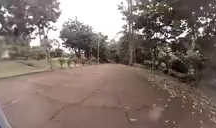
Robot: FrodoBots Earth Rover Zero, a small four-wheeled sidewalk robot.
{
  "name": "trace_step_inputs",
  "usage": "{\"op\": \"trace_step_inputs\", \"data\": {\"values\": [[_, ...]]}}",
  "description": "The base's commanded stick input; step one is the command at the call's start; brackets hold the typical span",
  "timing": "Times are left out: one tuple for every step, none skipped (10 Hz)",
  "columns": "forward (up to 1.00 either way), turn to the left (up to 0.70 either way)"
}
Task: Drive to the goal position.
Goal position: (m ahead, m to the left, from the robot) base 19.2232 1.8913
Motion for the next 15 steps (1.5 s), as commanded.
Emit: {"op": "trace_step_inputs", "data": {"values": [[0.7,0.0],[0.7,0.0],[0.7,0.0],[0.7,0.0],[0.7,0.0],[0.7,0.0],[0.7,0.0],[0.7,0.0],[0.7,0.0],[0.7,-0.06],[0.7,-0.35],[0.7,-0.35],[0.7,-0.32],[0.7,0.0],[0.7,0.0]]}}
